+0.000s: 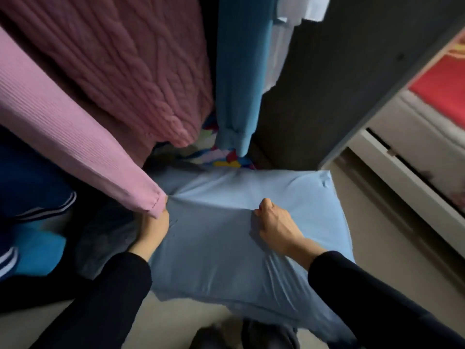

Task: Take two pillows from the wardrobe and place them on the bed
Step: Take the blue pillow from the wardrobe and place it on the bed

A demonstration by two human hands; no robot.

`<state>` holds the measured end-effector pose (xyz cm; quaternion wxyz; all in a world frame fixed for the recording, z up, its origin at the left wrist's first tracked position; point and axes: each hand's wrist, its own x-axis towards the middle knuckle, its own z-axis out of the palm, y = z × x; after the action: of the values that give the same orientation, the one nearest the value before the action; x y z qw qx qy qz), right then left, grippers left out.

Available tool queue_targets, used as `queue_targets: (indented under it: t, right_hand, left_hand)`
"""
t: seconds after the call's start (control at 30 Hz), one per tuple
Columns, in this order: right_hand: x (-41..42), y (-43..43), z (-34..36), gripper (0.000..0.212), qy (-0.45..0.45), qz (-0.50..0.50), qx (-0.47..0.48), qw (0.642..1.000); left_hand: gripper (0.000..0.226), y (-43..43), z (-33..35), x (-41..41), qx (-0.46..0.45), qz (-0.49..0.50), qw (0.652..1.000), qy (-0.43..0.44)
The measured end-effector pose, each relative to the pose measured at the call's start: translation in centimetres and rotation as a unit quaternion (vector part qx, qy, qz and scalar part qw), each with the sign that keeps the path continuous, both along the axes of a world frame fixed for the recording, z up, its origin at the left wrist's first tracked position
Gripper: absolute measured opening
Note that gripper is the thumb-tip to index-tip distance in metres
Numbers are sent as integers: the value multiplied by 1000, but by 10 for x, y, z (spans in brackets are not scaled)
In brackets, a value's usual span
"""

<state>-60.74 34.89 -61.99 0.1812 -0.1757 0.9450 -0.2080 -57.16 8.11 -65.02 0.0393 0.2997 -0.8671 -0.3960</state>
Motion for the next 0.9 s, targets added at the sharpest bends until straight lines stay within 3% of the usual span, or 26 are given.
queue_targets:
  t: [0.07,0.23,0.47,0.67,0.9]
  right_hand:
    - [24,18,19,20,-20,-35,-11,999]
    - [74,75,74,20,-21,-80,-5,997]
    - [95,189,153,24,27,-164,48,985]
    - [85,327,190,25,39,-224,91,970]
    - [51,506,230,27,53,-228,134,963]
  left_hand:
    - [14,13,16,8,-38,-28,999,25]
    - [14,60,67,26,-91,-131,987,35]
    - [19,171,123,17,-71,-234,970,1]
    - [23,307,158,0,-55,-294,954,-17]
    - [27,489,192,-44,-57,-342,935,-81]
